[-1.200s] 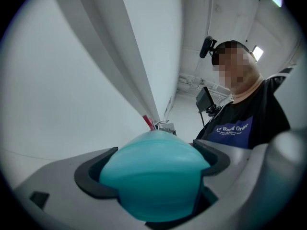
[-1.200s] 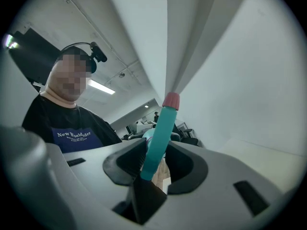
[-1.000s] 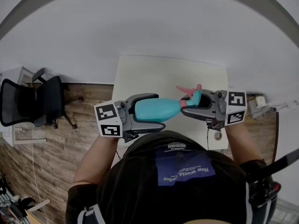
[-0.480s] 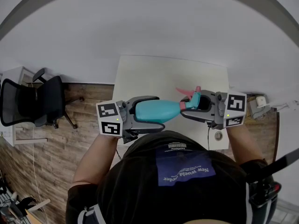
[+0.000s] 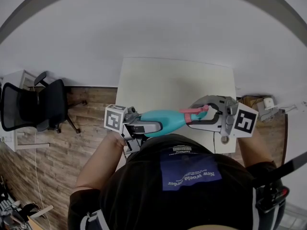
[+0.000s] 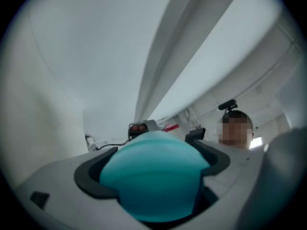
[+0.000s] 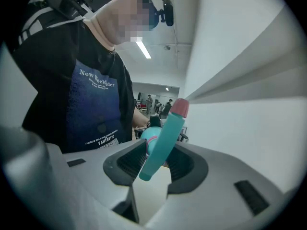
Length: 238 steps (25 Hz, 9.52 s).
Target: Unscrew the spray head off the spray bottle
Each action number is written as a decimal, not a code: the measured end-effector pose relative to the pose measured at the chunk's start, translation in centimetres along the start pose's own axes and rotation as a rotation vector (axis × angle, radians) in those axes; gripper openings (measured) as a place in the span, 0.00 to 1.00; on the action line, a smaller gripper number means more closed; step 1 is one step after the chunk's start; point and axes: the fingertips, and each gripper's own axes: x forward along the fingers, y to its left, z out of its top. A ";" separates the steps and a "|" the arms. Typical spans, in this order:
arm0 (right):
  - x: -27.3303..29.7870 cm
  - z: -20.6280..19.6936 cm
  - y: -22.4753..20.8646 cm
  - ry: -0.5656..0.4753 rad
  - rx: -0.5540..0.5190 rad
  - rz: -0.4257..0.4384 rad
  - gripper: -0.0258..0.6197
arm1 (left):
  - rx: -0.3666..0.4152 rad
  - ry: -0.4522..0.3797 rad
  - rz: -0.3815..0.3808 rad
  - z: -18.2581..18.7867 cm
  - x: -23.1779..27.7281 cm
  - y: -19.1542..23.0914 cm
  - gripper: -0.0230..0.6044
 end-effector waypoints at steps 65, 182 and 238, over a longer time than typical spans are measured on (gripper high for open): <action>2.0 -3.1 -2.9 -0.268 1.469 0.321 0.24 | 1.558 0.403 0.365 -1.0 0.3 -2.7 0.83; 1.2 -0.7 -1.9 -0.092 0.785 0.019 0.24 | 0.745 0.067 0.180 0.6 -1.0 -2.3 0.83; -1.9 -0.7 -0.7 0.284 -0.314 -0.030 0.24 | 0.059 -0.115 0.038 0.8 -3.5 1.5 0.83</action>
